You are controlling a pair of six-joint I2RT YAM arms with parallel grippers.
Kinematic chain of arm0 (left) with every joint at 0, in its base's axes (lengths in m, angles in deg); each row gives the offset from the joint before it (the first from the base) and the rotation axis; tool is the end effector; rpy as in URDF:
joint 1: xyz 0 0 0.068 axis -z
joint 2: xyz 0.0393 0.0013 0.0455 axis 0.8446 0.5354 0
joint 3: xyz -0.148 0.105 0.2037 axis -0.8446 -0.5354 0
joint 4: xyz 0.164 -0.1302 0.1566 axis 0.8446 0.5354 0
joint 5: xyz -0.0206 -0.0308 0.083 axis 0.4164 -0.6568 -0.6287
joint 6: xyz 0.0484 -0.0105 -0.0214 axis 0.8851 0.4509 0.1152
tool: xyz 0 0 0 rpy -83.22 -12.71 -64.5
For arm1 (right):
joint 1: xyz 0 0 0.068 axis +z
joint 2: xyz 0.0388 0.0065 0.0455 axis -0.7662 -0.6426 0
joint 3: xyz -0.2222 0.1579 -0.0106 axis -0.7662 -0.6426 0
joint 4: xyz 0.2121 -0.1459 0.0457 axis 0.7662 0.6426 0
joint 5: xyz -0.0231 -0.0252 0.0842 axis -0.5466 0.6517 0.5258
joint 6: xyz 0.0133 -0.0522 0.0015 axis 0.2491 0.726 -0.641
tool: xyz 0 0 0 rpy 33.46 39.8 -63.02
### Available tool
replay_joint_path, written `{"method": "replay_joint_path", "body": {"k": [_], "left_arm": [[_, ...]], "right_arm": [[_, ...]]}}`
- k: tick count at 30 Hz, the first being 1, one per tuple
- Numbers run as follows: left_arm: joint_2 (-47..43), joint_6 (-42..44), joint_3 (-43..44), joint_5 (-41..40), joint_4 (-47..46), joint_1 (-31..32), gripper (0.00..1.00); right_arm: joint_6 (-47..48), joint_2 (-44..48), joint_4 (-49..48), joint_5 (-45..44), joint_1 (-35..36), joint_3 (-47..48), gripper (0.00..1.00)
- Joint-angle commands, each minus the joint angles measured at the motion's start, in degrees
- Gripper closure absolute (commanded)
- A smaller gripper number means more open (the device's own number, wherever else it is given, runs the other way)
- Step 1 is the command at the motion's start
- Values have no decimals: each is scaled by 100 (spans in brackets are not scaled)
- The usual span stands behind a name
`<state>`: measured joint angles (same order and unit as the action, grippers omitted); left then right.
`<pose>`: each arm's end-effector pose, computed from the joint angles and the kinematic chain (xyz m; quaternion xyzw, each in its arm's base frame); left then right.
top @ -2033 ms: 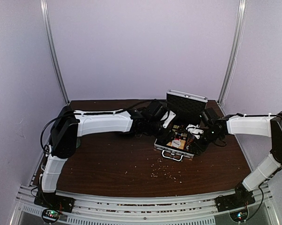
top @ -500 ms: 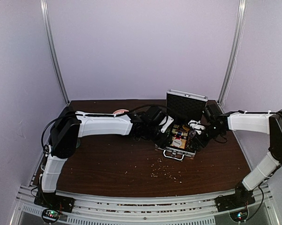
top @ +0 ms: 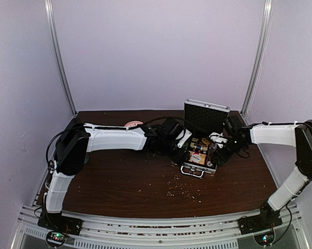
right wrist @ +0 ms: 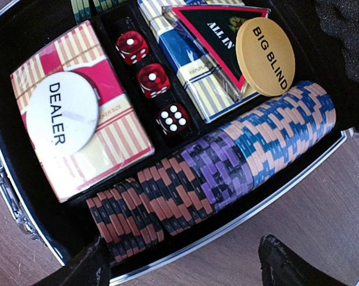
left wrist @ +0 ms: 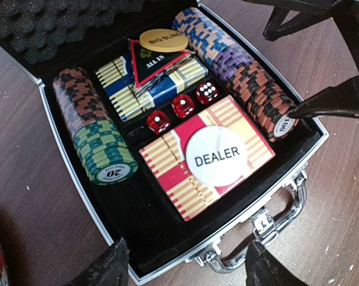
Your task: Pack up texas hold em set
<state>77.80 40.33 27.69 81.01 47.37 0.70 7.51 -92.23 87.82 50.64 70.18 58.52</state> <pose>0.2660 -0.4305 0.1900 0.3659 0.8535 -0.2099 0.3061 0.2800 0.1091 0.1804 -0.3571 0.9016 0.0797 0.2309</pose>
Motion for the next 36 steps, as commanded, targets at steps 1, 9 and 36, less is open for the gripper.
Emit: {"method": "replay_joint_path", "body": {"k": [1,9,36], "left_arm": [[-228,-23,-57,-59,-264,-23,32],[-575,27,-254,-293,-265,-23,32],[-1795,47,-1171,-596,-241,-599,19]], "right_arm": [[-160,-55,-201,-483,-47,153,14],[92,418,287,339,-81,154,14],[-1492,144,123,3108,-2087,3171,41]]}}
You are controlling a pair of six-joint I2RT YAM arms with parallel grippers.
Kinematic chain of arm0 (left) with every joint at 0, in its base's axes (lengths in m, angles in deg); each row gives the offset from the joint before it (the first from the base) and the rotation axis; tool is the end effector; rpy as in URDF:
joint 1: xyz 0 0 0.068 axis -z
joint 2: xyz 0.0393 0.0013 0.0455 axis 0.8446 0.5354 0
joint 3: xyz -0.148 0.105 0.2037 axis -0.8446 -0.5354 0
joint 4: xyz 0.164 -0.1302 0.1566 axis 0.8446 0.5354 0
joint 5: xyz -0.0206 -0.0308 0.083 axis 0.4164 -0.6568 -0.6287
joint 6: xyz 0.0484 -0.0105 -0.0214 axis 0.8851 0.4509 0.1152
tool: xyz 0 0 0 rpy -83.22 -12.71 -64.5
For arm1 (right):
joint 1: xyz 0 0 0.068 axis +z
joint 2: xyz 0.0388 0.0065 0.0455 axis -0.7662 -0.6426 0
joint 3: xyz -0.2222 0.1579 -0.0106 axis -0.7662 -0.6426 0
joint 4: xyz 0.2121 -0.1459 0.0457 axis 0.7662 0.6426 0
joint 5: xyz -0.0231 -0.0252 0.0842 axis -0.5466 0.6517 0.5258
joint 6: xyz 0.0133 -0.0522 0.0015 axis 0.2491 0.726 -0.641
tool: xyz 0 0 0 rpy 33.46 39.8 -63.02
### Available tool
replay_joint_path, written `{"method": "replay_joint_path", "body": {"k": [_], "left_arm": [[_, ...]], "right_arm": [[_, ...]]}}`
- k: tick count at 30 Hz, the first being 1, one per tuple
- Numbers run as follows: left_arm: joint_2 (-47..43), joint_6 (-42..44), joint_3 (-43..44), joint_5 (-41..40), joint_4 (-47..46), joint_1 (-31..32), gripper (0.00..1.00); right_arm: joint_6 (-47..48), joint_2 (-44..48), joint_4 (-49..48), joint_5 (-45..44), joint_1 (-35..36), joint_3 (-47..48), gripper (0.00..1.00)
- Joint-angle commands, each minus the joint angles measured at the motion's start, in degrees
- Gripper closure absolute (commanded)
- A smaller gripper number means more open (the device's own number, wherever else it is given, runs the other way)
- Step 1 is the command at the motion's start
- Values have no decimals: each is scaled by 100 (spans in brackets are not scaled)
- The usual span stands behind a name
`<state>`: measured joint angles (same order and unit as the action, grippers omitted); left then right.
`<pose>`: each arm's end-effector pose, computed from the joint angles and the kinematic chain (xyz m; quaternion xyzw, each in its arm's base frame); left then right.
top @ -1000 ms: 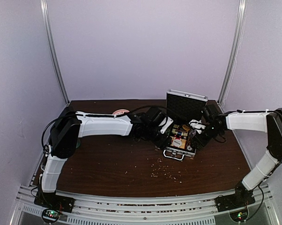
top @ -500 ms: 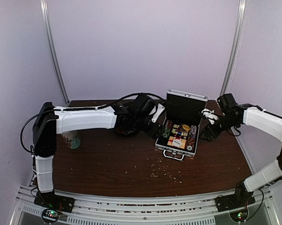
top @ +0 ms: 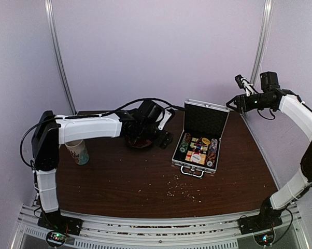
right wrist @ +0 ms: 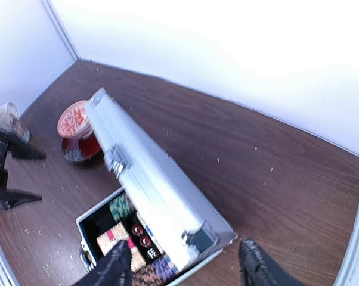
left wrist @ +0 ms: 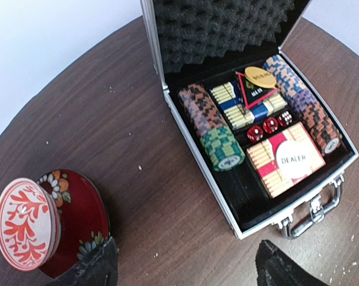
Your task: Pack up texas hold em set
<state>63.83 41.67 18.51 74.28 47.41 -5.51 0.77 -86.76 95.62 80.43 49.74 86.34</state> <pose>0.2865 -0.3609 0.2509 0.3003 0.8600 -0.1629 0.3790 0.3232 0.0210 0.3580 -0.2484 0.8217 0.2482 0.4490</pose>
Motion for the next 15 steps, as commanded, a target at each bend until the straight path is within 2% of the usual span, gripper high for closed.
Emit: {"method": "replay_joint_path", "body": {"k": [1,6,11,15], "left_arm": [[-442,-104,-327,106,-274,18,19],[-619,-197,-622,145,-358,18,20],[-808,-171,-895,53,-379,24,20],[-1021,-77,-1256,-216,-378,18,19]], "right_arm": [[-928,-538,-723,97,-43,503,43],[-1024,-1271,-496,-200,-34,1188,51],[-568,-1883,398,-2,-17,1796,51],[27,-1944,1113,77,52,1855,51]]}}
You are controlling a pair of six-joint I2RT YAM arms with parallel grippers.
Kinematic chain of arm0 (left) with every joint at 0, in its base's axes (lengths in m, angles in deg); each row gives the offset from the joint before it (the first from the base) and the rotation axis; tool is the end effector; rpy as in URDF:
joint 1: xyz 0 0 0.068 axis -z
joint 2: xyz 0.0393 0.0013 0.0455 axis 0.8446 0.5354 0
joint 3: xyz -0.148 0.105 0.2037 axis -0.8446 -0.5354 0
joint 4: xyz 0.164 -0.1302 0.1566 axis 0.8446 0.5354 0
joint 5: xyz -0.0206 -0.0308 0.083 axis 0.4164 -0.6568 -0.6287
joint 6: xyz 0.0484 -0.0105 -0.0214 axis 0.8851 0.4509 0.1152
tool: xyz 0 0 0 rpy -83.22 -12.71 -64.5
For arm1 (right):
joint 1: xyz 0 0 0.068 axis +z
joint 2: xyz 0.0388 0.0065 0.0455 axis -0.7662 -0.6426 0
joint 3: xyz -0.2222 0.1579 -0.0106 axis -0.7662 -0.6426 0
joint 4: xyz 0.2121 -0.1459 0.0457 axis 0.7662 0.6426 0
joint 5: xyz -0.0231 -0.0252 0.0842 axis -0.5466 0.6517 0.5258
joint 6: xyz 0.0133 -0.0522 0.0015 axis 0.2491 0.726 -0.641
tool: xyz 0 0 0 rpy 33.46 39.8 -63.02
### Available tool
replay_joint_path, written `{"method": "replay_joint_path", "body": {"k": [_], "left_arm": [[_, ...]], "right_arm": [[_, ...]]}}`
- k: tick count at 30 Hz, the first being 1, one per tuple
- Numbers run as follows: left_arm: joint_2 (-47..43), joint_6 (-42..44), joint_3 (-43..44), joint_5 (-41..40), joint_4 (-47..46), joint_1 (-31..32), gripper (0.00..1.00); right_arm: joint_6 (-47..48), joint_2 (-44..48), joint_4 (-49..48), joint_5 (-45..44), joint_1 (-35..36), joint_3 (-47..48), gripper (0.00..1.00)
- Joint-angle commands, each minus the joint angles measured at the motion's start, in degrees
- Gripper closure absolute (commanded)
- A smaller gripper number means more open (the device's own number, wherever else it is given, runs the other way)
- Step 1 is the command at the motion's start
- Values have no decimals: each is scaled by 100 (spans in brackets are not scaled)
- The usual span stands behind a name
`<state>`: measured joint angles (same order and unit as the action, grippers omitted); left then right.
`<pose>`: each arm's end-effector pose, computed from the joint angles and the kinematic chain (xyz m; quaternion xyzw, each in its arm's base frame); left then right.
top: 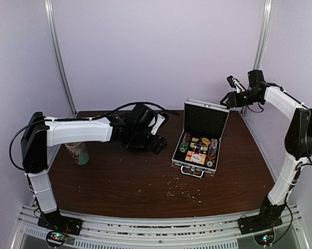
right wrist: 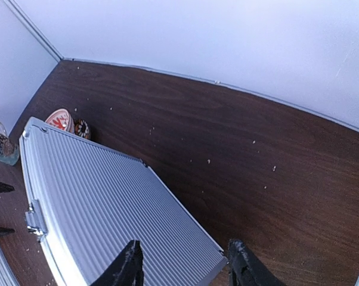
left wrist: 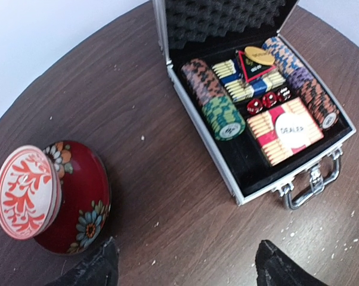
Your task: Pack up texas hold em set
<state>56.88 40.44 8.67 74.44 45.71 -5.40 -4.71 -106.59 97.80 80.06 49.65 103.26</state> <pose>0.2654 -0.3352 0.2480 0.2944 0.8665 -0.1632 0.3685 0.4100 0.0197 0.3314 -0.1947 0.8524 0.2754 0.3997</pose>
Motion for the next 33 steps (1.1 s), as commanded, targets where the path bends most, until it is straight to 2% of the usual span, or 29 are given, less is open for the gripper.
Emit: {"method": "replay_joint_path", "body": {"k": [1,5,11,15,18,22,26,29,33], "left_arm": [[-371,72,-347,-293,-207,5,19],[-490,85,-542,-455,-213,-9,18],[-692,-195,-827,-513,-342,-28,12],[-806,-505,-1207,95,-778,-28,2],[-654,-750,-1388,959,-1158,-28,2],[-541,-1196,-1754,1682,-2123,3,2],[-431,-1330,-1909,1938,-2939,193,2],[-116,-1199,-1642,1897,-2963,424,2],[414,-1231,-1232,2111,-2942,552,6]], "right_arm": [[750,79,1037,121,116,101,50],[1350,320,1399,163,351,-344,50],[1590,663,1553,98,476,-1115,49],[1355,1082,926,-118,476,-1832,42],[1128,1326,169,-543,528,-2421,34],[873,1259,-354,-1166,563,-2748,33],[832,1033,-453,-957,563,-2865,29],[808,958,-624,-716,563,-3106,19],[713,973,-914,-830,563,-3446,16]]}}
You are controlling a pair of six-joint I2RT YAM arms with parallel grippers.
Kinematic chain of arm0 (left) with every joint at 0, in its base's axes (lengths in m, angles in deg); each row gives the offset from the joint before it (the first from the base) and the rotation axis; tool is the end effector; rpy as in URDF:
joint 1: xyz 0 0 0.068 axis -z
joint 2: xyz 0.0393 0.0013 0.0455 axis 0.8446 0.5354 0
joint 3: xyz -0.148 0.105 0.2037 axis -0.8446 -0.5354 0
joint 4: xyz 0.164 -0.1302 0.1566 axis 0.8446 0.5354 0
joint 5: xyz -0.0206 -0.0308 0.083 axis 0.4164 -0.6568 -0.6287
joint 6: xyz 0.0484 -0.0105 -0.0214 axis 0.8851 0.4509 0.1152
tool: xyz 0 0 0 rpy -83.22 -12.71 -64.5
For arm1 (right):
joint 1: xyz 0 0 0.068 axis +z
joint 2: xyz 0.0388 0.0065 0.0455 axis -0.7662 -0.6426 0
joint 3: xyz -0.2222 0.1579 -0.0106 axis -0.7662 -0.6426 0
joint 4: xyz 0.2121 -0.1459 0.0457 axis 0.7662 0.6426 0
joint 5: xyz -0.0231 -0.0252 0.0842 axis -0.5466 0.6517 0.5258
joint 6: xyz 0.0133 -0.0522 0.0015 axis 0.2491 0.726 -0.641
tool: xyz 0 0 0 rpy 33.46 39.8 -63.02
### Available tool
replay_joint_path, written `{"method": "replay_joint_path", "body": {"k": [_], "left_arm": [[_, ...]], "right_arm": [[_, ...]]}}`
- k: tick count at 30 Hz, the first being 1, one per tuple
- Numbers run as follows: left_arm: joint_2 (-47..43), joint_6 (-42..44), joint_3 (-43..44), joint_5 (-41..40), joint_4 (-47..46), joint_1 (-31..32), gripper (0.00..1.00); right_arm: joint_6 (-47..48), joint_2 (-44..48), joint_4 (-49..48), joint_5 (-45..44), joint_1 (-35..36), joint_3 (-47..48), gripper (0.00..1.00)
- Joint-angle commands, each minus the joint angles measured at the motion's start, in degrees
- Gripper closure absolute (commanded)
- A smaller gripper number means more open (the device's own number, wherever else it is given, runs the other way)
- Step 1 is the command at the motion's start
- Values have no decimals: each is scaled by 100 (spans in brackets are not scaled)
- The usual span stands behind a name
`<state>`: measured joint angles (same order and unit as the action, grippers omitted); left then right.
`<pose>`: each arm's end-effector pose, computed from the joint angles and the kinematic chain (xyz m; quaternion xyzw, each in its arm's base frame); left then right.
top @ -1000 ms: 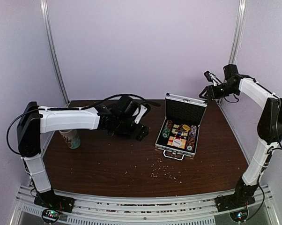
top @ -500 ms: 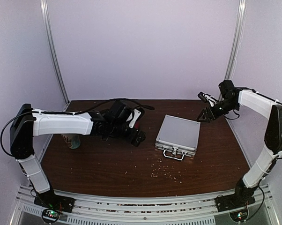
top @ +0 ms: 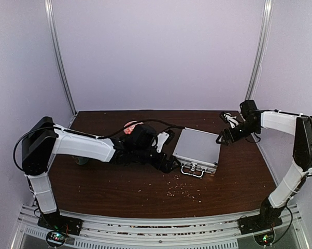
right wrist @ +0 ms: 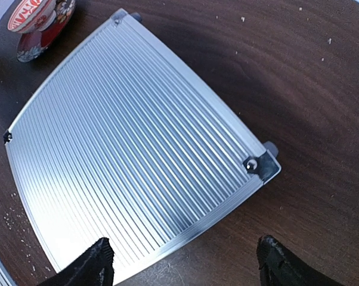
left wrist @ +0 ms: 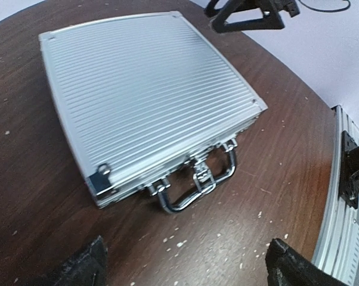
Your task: Pack up texas hold em set
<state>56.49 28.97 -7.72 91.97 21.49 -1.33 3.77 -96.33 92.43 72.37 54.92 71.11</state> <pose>0.2243 -0.3478 0.1941 0.2927 0.8330 -0.3577 0.3042 0.3327 0.0471 0.2227 -0.2466 0.8983 0.2316 0.2804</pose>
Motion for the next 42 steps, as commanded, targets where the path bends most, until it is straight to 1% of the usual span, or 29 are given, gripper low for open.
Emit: {"method": "replay_joint_path", "body": {"k": [1,3,9,14,18,21,23,26,31,37,40,42], "left_arm": [[583,-104,506,433,-524,165,7],[823,-132,687,556,-537,216,8],[1468,-206,1197,871,-687,318,9],[1787,-285,1447,1076,-744,330,9],[1859,-310,1542,1115,-670,330,9],[1845,-295,1575,1023,-455,330,9],[1786,-284,1529,992,-344,330,10],[1700,-297,1413,938,-172,330,10],[1390,-417,1029,868,-35,343,12],[919,-422,699,583,150,433,12],[948,-476,704,601,101,435,11],[1040,-481,781,627,51,435,11]], "right_arm": [[-135,-59,-388,-165,37,-242,16],[-149,-90,-419,-252,37,-265,16],[-119,-327,-323,-156,37,-246,16],[-64,-773,-162,-1,100,-42,16],[61,-1130,-25,-91,459,190,18],[174,-1255,7,-136,878,294,18],[218,-1323,36,-218,1203,399,19],[223,-1381,43,-376,1423,487,19],[125,-1178,-33,-848,1415,470,18],[21,-440,136,-1084,1103,629,15],[83,-239,360,-996,1101,818,15],[150,-146,462,-595,1109,862,18]]}}
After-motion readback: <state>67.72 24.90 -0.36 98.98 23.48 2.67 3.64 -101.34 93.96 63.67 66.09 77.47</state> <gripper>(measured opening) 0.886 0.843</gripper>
